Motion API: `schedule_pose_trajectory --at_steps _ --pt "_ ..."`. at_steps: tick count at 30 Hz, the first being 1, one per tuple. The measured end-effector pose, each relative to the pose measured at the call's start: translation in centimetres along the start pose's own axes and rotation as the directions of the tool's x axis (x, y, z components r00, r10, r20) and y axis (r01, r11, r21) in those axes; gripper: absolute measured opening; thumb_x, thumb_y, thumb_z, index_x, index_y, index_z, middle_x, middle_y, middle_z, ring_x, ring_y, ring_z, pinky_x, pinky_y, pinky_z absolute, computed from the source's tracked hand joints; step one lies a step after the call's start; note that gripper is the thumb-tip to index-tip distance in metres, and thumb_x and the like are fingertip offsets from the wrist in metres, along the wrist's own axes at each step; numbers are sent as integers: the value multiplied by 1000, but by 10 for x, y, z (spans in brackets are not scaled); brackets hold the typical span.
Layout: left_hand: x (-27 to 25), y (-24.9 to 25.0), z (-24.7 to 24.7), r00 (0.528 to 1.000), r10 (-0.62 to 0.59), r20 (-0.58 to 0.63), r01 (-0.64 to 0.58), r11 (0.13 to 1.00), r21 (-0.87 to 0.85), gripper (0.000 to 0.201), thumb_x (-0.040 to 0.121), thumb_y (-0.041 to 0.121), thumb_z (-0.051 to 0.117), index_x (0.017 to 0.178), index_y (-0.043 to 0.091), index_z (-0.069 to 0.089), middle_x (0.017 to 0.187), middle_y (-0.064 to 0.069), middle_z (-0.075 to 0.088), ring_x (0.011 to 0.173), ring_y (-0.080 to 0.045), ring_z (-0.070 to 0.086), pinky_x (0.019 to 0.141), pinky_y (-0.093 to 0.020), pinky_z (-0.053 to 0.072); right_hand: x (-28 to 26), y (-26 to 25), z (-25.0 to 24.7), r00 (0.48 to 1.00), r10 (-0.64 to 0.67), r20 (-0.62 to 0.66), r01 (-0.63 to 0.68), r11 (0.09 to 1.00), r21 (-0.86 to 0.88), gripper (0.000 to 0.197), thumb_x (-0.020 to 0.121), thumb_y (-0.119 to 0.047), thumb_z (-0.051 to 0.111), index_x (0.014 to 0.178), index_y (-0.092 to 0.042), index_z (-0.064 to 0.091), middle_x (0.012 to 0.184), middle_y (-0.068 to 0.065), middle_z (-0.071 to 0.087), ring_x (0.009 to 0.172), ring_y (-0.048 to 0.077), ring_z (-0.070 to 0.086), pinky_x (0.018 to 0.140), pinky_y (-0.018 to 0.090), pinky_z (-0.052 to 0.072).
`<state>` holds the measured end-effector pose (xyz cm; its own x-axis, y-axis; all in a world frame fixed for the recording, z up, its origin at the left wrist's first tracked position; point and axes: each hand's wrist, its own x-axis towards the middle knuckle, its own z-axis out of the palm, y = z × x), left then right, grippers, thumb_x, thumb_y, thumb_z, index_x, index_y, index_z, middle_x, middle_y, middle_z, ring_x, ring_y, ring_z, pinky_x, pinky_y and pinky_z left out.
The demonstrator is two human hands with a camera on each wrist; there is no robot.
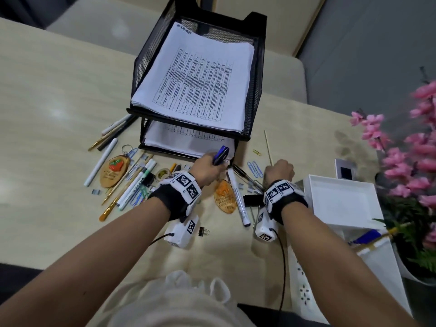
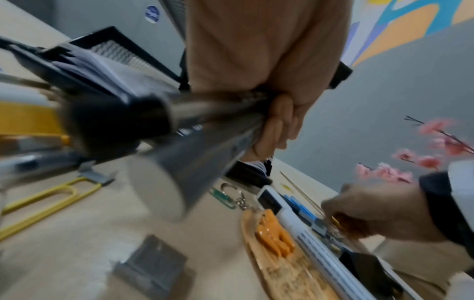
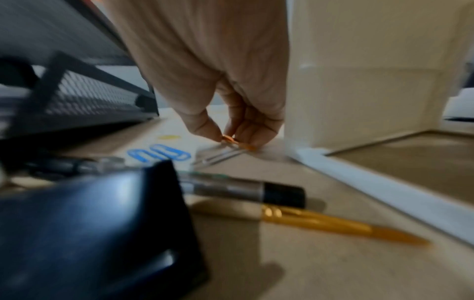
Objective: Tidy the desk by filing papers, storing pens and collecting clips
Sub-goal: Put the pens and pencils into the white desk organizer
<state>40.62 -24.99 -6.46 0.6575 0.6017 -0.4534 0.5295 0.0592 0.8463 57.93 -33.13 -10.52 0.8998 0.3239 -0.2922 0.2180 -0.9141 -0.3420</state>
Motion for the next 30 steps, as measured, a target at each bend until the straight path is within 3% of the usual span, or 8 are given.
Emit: schedule_pose_trajectory --at_steps 4,7,10,13,16,22,26,30 --pt "-7 13 14 989 143 -27 -139 985 105 32 95 12 49 125 1 50 96 -18 63 85 -31 63 66 -27 47 -40 -3 -30 972 -144 -183 174 971 162 19 89 -8 49 102 5 55 105 21 62 99 34 58 78 35 44" --pt "-14 22 21 953 296 -65 -273 932 237 38 94 12 50 130 0 49 122 -21 55 112 -30 54 79 -14 33 -73 6 -67 920 -251 -302 349 875 335 10 85 -4 55 88 0 63 79 6 63 78 23 55 74 18 43" --pt "-21 30 27 913 407 -37 -391 895 215 43 94 12 50 135 1 43 131 -19 50 121 -28 49 88 -13 30 -91 12 -99 929 -328 -173 369 774 514 13 82 -4 61 70 -11 62 61 -1 57 60 16 53 66 27 48" --pt "-27 30 39 915 388 109 -397 915 77 24 95 13 50 118 10 51 105 -16 63 100 -32 62 90 -30 45 -99 4 -108 912 -409 -7 315 692 650 21 85 1 59 69 -13 58 57 5 52 42 1 49 47 11 40" --pt "-29 21 46 942 305 142 -293 951 -99 10 96 9 47 95 19 46 68 -2 53 59 -21 54 63 -34 47 -87 1 -95 923 -381 50 232 657 717 22 85 5 56 73 -14 57 64 5 57 45 -1 53 51 11 44" --pt "-29 -6 26 991 129 -17 -130 987 -95 29 95 12 48 123 3 49 74 -10 55 61 -23 51 53 -25 45 -57 30 -24 975 -211 73 198 968 152 20 82 1 52 90 -4 70 99 12 68 100 28 62 84 30 46" --pt "-32 -22 13 995 102 -17 -103 988 -111 4 96 13 47 92 15 47 60 0 44 31 2 42 33 -12 34 -61 38 -7 947 -287 141 303 947 -105 22 84 1 49 98 3 65 108 22 64 105 35 59 86 36 48" --pt "-30 -27 12 999 50 13 -47 988 -148 6 97 14 45 96 9 43 59 -1 46 29 3 43 35 -14 40 -68 36 -11 957 -258 135 276 952 -133 12 83 -2 50 87 0 61 102 21 64 99 35 61 78 36 50"
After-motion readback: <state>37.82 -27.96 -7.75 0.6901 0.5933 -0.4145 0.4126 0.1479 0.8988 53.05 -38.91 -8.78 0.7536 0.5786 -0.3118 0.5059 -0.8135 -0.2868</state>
